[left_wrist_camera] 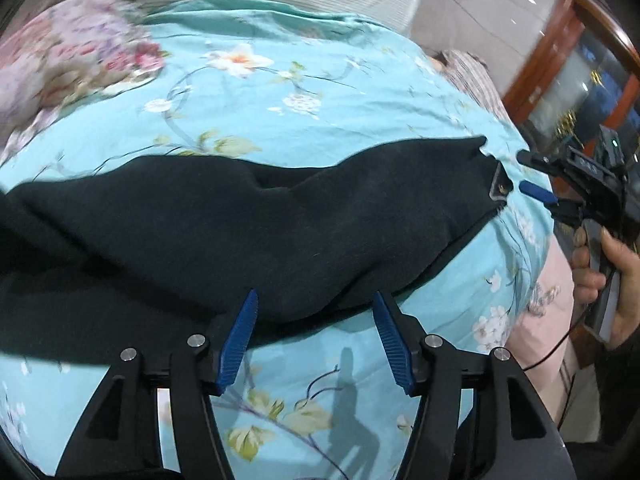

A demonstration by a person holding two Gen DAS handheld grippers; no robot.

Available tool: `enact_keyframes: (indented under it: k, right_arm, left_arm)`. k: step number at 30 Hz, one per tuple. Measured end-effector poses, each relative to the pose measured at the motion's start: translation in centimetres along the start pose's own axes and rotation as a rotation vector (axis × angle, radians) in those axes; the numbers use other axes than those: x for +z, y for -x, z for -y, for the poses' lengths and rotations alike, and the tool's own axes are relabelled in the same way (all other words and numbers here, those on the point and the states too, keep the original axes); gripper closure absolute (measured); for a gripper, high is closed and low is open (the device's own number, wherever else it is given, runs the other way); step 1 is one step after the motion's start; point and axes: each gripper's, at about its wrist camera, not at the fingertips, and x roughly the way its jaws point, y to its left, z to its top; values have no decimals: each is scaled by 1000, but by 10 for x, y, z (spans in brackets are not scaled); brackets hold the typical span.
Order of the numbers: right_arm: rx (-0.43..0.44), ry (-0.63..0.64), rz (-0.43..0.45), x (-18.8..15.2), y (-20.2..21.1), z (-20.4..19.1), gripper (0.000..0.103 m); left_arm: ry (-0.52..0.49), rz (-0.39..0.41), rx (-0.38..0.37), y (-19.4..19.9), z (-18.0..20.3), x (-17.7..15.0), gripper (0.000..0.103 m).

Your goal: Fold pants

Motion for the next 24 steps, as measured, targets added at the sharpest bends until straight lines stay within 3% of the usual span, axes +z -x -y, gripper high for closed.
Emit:
enact_keyframes:
  k: [11, 24]
  right_arm:
    - [192, 237, -54, -38, -18, -79, 38]
    - [385, 538, -159, -102, -36, -170, 38]
  left_arm:
    - [271, 87, 78, 47, -74, -17, 40]
    - [477, 155, 184, 72, -148, -12, 37]
